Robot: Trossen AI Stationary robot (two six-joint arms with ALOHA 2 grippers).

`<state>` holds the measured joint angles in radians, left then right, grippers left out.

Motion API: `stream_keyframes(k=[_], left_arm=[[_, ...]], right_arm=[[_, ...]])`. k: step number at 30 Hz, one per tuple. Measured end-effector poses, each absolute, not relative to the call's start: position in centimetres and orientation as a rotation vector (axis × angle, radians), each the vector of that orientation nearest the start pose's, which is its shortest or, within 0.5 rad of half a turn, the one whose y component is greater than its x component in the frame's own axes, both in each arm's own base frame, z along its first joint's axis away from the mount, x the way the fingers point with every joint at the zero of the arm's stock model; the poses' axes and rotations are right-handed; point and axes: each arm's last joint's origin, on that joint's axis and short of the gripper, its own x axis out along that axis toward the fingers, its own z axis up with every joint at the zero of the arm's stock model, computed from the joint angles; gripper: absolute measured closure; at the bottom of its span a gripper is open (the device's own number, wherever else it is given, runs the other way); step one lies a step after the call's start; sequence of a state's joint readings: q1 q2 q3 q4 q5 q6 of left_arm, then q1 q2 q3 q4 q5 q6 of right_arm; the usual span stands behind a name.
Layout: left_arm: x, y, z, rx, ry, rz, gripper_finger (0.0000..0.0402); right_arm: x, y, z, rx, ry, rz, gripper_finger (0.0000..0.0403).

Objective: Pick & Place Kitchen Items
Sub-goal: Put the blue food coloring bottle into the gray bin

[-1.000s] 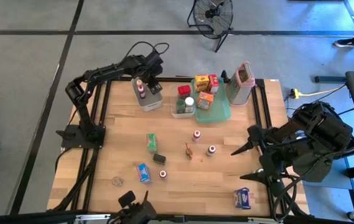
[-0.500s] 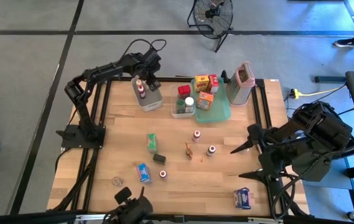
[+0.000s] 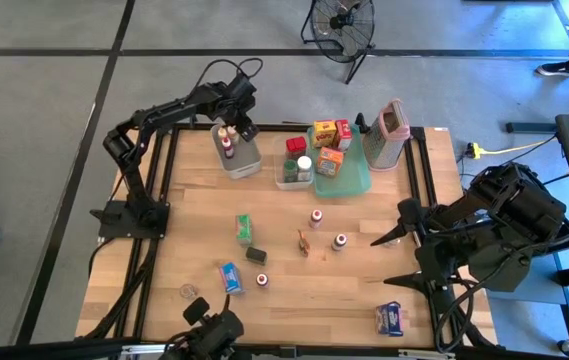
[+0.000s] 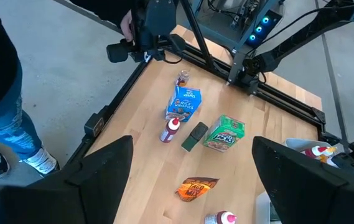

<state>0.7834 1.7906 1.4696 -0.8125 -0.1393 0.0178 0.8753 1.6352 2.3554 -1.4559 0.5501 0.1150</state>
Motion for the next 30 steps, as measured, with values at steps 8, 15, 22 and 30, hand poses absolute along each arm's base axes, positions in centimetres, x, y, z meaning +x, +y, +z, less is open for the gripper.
stream_keyframes(k=[8, 15, 22, 30], left_arm=[[26.1, 27.2, 23.3, -0.418, 1.161, 0.831, 0.0287], [26.0, 27.6, 23.0, -0.418, 1.168, 0.835, 0.0287], [25.3, 28.2, 23.0, -0.473, 1.145, 0.839, 0.0281], [25.3, 28.3, 23.0, -0.457, 1.142, 0.839, 0.0237]], right_arm=[[17.2, 18.2, 51.2, -0.374, 0.571, 0.270, 0.0071], [17.5, 17.9, 51.2, -0.368, 0.574, 0.252, 0.0071], [17.9, 17.6, 51.2, -0.357, 0.580, 0.238, 0.0071], [18.0, 17.4, 51.2, -0.358, 0.581, 0.234, 0.0071]])
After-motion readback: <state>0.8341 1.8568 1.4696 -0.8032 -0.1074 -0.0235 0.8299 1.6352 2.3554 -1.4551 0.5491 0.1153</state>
